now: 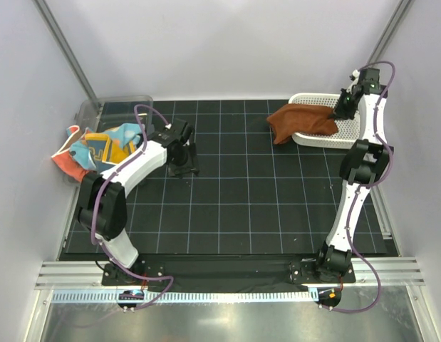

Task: Fold and stack the towels
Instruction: Neatly place the folded towel into the bin, then grab crumpled towel

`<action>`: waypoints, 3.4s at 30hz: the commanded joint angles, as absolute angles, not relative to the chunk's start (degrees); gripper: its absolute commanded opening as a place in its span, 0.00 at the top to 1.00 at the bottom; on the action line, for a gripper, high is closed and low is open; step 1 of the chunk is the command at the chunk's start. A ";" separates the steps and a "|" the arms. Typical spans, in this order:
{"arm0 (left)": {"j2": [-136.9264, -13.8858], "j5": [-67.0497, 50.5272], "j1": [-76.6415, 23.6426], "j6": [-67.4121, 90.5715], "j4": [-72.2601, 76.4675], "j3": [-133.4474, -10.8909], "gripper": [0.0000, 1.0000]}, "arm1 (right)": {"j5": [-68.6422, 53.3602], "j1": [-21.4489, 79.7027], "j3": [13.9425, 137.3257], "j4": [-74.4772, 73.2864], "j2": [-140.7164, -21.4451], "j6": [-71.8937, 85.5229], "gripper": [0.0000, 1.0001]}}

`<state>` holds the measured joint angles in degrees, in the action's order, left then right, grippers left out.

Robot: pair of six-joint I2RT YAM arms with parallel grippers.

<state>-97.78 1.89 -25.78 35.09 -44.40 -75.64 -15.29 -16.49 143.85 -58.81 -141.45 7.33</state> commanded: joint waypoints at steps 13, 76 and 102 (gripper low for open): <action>-98.88 0.18 -25.75 33.40 -46.41 -80.51 0.40 | -6.77 -20.74 147.83 -54.58 -142.91 4.13 0.99; -92.29 -1.85 -25.93 33.40 -41.84 -84.02 0.34 | -14.59 -11.60 132.97 -26.28 -144.31 18.72 0.74; -87.89 7.47 7.45 32.96 -49.92 -87.46 0.26 | -13.98 9.83 92.49 -34.63 -84.66 25.57 0.00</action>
<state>-86.04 11.92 3.97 32.77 -48.73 -88.42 -14.61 8.14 100.22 -31.70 -83.35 23.09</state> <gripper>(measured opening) 0.742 0.994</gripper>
